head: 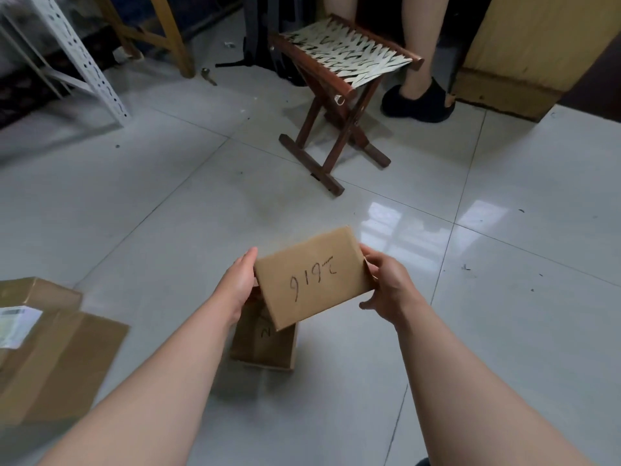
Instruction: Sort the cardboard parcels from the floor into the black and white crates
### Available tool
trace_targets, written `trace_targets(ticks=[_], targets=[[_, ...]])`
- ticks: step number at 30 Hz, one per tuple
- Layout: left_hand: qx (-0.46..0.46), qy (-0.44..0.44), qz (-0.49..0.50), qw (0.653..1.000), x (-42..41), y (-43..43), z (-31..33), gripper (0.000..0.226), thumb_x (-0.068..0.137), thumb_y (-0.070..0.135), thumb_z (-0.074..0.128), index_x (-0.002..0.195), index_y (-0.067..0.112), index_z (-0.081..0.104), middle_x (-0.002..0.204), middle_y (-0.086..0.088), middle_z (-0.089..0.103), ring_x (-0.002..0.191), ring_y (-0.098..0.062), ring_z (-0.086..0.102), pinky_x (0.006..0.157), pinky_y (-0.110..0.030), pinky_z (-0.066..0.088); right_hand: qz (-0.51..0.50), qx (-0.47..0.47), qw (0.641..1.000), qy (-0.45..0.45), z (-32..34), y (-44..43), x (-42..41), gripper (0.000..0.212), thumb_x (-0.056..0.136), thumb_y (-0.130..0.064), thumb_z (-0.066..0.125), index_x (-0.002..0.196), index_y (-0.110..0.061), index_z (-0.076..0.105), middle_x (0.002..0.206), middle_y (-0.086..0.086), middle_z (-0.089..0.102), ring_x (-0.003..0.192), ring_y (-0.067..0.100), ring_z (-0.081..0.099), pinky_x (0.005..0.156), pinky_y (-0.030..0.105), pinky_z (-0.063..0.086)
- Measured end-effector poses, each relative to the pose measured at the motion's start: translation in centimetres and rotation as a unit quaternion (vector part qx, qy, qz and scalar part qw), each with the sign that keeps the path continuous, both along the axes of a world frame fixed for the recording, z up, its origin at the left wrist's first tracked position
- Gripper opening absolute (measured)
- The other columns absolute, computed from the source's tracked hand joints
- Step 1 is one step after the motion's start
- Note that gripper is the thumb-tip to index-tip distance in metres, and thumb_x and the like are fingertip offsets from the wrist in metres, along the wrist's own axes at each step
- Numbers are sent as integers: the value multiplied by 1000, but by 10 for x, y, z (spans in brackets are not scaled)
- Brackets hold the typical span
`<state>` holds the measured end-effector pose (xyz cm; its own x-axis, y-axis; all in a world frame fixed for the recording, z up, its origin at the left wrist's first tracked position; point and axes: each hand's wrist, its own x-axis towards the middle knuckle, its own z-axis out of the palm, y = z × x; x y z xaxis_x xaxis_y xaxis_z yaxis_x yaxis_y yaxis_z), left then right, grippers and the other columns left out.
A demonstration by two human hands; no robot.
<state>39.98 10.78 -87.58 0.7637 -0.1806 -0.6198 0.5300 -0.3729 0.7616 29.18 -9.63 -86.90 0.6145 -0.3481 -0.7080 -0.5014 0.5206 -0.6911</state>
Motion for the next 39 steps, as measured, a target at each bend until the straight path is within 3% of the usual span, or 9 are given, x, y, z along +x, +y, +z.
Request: trace_targets(ticks=[3,7,13,16,19,22,26,35,39], targets=[[65,14,-43,997,2,23,-1,42,102,49,29,113,20,57,109,-8,63,101,-27,61,97,-41,48,25,5,1000,-11,-2,21,15,49,87,-11,36,118,-29,70,132,7,58,106,25,48,104,55,36],[107,83,-76,988,8,56,6,40,101,47,35,88,14,52,87,-11,57,62,-25,57,71,-35,52,25,-43,999,1,-9,45,28,38,97,-13,46,132,-6,56,118,16,54,108,22,50,107,53,39],[164,179,-161,957,12,78,-1,50,96,52,41,112,8,59,103,-11,61,86,-31,63,89,-43,52,36,-18,999,10,-23,69,35,74,97,-27,58,155,-12,16,154,9,30,136,24,40,114,41,35],[175,157,-124,964,13,81,-14,58,100,48,33,145,12,38,142,-12,48,124,-32,51,106,-46,38,115,41,989,82,-34,80,32,81,90,-63,48,152,-14,30,136,8,50,120,24,53,110,44,40],[93,187,-76,975,17,83,-33,68,98,59,30,152,19,29,153,-10,36,144,-34,28,117,-49,23,171,68,975,126,-45,84,26,95,79,-84,30,144,-16,45,139,9,53,129,29,50,113,52,30],[31,248,-90,964,12,80,-48,81,89,74,28,147,19,39,139,-10,51,132,-31,44,107,-43,34,211,70,963,152,-49,85,20,101,78,-88,21,144,-17,47,149,8,44,143,31,31,115,60,4],[-13,251,-84,964,7,71,-58,87,85,81,24,130,17,61,122,-9,64,104,-27,58,83,-34,44,244,69,955,155,-52,89,17,100,64,-94,27,119,-21,67,140,9,55,133,28,41,117,55,5],[-63,191,-44,979,12,59,-33,86,63,85,53,127,30,63,129,-1,63,120,-26,56,110,-48,36,139,21,985,96,-31,82,35,61,85,-77,34,120,-36,63,120,-6,69,117,17,57,114,45,28],[-100,181,-14,978,1,64,20,58,84,69,47,119,28,68,115,-2,71,106,-22,64,102,-41,45,125,15,988,84,27,88,36,57,82,-76,40,121,-40,61,121,-8,68,119,18,57,113,50,30]])
